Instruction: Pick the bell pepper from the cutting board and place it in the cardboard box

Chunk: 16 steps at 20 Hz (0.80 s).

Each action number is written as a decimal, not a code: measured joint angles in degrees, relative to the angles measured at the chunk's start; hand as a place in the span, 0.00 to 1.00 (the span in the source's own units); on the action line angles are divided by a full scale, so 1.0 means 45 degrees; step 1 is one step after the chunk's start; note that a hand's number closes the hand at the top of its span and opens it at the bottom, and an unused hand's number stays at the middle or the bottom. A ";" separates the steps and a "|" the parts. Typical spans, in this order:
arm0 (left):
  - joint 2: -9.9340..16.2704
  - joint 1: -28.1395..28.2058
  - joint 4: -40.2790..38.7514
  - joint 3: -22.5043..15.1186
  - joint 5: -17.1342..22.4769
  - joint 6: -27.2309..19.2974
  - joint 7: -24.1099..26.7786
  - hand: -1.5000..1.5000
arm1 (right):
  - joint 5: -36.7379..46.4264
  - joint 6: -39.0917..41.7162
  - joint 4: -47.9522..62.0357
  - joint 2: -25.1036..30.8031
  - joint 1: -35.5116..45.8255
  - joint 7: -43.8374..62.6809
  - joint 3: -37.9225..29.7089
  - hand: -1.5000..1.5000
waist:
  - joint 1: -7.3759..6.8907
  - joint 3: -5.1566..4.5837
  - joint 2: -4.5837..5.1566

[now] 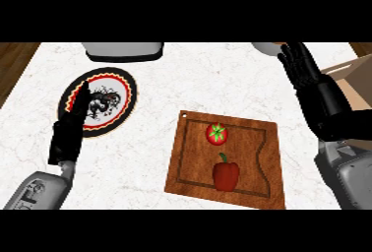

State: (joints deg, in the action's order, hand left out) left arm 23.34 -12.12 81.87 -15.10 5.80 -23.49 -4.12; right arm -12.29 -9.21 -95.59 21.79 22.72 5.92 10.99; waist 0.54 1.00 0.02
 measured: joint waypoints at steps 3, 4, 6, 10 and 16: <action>0.0224 0.0516 0.0507 0.0523 0.0625 0.0633 -0.0008 0.50 | 0.0258 -0.0391 -0.0838 -0.0067 -0.0931 0.0500 0.0009 0.00 | -0.0037 -0.0121 -0.0037; 0.0287 0.0740 0.0687 0.0745 0.0999 0.0902 -0.0008 0.50 | 0.0359 -0.0624 -0.1169 -0.0113 -0.1317 0.0764 0.0069 0.00 | -0.0036 -0.0145 -0.0052; 0.0393 0.1076 0.1081 0.1298 0.1837 0.1372 -0.0109 0.50 | 0.0695 -0.1181 -0.1686 -0.0214 -0.2116 0.1245 0.0221 0.00 | -0.0037 -0.0183 -0.0086; 0.0341 0.1638 0.1299 0.1773 0.2927 0.1918 -0.0445 0.50 | 0.3036 -0.3357 -0.2167 0.0220 -0.3231 0.0614 -0.0445 0.00 | 0.0279 -0.0244 -0.0196; 0.0700 0.2369 0.1747 0.2519 0.4149 0.3057 -0.0637 0.50 | 0.6248 -0.4897 -0.5184 -0.0121 -0.6186 -0.0740 0.1583 0.00 | 0.0202 -0.0244 -0.0165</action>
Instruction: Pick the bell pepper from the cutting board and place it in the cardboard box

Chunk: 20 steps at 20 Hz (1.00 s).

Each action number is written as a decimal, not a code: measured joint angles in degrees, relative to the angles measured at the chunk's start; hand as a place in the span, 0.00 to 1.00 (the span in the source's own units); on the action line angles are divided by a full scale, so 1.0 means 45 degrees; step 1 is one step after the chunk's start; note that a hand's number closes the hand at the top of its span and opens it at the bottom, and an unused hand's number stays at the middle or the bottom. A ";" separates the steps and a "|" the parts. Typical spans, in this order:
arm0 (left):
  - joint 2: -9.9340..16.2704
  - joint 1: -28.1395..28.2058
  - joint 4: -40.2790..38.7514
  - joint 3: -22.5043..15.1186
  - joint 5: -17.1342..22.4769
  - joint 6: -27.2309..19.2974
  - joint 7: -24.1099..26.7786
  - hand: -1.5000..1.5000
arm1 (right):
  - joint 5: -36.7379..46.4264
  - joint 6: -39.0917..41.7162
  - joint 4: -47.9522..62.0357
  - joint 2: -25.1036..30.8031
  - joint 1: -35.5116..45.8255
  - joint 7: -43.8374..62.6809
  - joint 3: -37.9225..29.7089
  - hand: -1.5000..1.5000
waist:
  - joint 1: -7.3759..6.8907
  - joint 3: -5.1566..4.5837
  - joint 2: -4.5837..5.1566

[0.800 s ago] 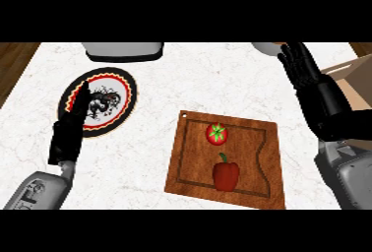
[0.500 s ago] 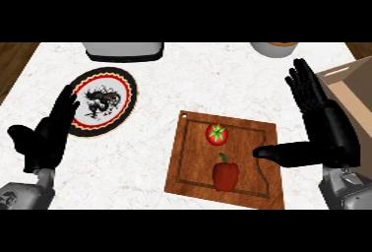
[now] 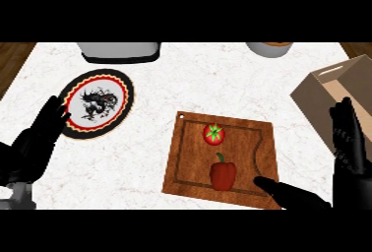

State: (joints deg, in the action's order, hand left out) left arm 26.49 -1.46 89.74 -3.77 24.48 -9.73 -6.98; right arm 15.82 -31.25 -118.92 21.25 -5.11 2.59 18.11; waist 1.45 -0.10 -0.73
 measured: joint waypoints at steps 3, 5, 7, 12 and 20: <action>0.0059 -0.0019 0.0231 0.0085 0.0172 0.0134 -0.0282 0.50 | 0.1583 0.0558 -0.0943 0.0746 -0.0657 0.1316 0.0822 0.00 | -0.0057 -0.0021 0.0035; 0.0111 0.0028 0.0305 0.0139 0.0201 0.0146 -0.0362 0.50 | 0.2540 0.1266 -0.1117 0.1497 -0.1055 0.2351 0.1128 0.00 | -0.0072 -0.0050 0.0043; 0.0173 0.0071 0.0338 0.0227 0.0264 0.0236 -0.0355 0.50 | 0.3472 0.2074 -0.1391 0.2177 -0.1314 0.3587 0.1355 0.00 | -0.0087 -0.0080 0.0050; 0.0154 -0.0071 0.0318 0.0211 0.0315 0.0392 -0.0418 0.50 | 0.5100 0.4737 -0.2029 0.3221 -0.1000 0.7084 0.2072 0.00 | -0.0308 -0.0103 0.0129; -0.0046 -0.0284 0.0263 0.0078 0.0195 0.0520 -0.0448 0.50 | 0.5198 0.9068 -0.2366 0.1832 0.1574 1.2613 0.3737 0.00 | -0.0653 -0.0062 0.0194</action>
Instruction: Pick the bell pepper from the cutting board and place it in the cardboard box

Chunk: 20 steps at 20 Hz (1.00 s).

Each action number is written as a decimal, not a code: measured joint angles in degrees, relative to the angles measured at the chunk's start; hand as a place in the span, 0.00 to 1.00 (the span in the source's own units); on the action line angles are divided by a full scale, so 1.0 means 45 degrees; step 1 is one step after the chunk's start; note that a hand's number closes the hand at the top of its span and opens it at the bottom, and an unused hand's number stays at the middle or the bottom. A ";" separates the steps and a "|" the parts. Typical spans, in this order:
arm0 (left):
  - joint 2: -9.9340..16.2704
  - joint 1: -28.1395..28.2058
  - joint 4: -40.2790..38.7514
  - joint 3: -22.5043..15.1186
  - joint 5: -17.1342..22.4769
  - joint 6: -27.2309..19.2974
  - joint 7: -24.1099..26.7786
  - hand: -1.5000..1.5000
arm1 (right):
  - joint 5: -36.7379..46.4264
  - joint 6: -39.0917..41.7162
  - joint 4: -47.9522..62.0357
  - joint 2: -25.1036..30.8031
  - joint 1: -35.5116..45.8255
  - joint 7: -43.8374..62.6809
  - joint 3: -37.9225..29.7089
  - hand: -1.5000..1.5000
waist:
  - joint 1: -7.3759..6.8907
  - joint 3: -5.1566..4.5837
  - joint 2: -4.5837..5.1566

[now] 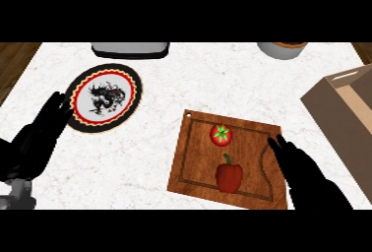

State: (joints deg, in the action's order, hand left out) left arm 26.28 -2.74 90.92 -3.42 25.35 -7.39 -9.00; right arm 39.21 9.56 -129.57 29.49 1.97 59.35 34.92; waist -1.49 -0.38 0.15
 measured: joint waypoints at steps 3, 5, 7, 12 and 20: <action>0.0026 0.0049 -0.0003 0.0080 0.0028 0.0159 0.0023 0.50 | -0.0454 0.0499 0.0612 -0.1146 0.0904 0.0828 0.0269 0.00 | -0.0026 0.0015 0.0004; -0.0012 0.0223 0.0035 0.0105 0.0001 0.0213 0.0094 0.50 | -0.0573 0.0670 0.1051 -0.1792 0.1288 0.1183 0.0467 0.00 | 0.0001 0.0026 -0.0009; 0.0008 0.0146 0.0036 0.0198 0.0020 0.0234 0.0015 0.50 | -0.0735 0.0864 0.1535 -0.2299 0.1692 0.1398 0.0474 0.00 | 0.0051 0.0033 -0.0013; -0.0049 0.0222 0.0124 0.0346 0.0052 0.0274 -0.0079 0.50 | -0.1103 0.1369 0.2273 -0.3008 0.2176 0.1659 0.0361 0.00 | 0.0157 0.0046 -0.0038; -0.0148 0.0387 0.0137 0.0575 -0.0082 0.0433 -0.0061 0.50 | -0.1045 0.2045 0.2902 -0.3758 0.2493 0.1555 0.0086 0.00 | 0.0265 0.0063 -0.0048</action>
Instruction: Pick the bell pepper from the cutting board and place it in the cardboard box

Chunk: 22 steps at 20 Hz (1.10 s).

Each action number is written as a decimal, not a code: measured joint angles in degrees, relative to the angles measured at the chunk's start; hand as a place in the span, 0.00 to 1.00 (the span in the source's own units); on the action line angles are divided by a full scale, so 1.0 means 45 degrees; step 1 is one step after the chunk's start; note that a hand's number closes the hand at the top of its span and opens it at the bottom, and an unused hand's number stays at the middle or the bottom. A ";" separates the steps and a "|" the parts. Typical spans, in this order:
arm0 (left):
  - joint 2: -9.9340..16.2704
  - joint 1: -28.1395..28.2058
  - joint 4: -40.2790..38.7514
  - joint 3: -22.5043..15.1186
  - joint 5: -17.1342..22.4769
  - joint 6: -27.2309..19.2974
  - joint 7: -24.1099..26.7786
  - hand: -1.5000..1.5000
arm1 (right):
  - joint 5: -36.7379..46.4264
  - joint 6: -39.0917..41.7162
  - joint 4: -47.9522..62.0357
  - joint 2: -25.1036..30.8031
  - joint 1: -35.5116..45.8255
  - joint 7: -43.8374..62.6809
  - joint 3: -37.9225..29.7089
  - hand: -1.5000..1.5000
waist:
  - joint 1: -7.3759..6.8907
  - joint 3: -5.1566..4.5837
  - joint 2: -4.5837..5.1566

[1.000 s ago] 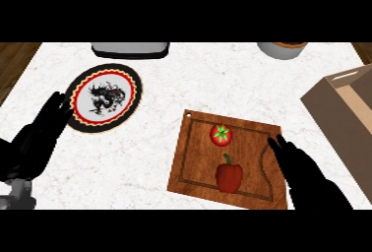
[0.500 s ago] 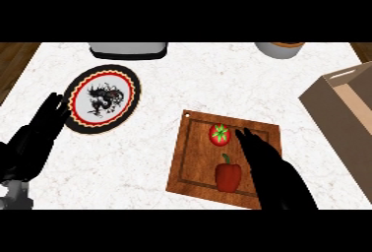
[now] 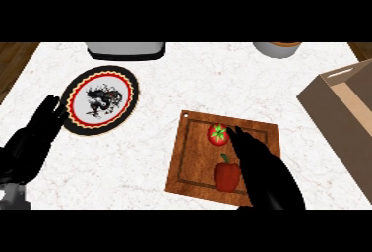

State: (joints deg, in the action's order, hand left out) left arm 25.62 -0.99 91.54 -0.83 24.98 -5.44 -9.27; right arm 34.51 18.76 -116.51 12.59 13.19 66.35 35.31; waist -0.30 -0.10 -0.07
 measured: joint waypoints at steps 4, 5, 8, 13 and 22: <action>-0.0067 0.0163 0.0403 0.0075 -0.0179 -0.0046 -0.0214 0.50 | 0.0535 0.0187 0.0483 -0.0387 -0.0026 -0.0405 0.0037 0.00 | 0.0010 0.0010 -0.0003; -0.0083 0.0104 0.0362 0.0111 -0.0193 -0.0023 -0.0277 0.50 | 0.0706 0.0236 0.0520 -0.0510 -0.0044 -0.0435 0.0135 0.00 | 0.0024 0.0011 -0.0002; -0.0253 0.0115 0.0481 0.0161 -0.0257 -0.0060 -0.0441 0.50 | 0.1118 0.0392 0.0685 -0.0786 0.0012 -0.0615 0.0035 0.00 | 0.0034 0.0013 -0.0003; -0.0374 0.0156 0.0243 0.0316 -0.0323 0.0239 -0.0168 0.50 | 0.1628 0.0752 0.1211 -0.1220 0.0107 -0.0697 0.0035 0.00 | 0.0039 0.0009 -0.0001; -0.0562 -0.0116 0.0117 0.0461 -0.0560 0.0334 -0.0452 0.50 | 0.2354 0.1133 0.2523 -0.2209 0.0358 -0.0837 -0.0313 0.00 | 0.0041 0.0012 0.0009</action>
State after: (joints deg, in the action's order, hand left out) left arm 23.09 -1.52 92.06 1.25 22.47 -3.94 -11.31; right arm 45.10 23.86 -105.15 2.64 14.80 62.58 33.90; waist -0.11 -0.04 -0.03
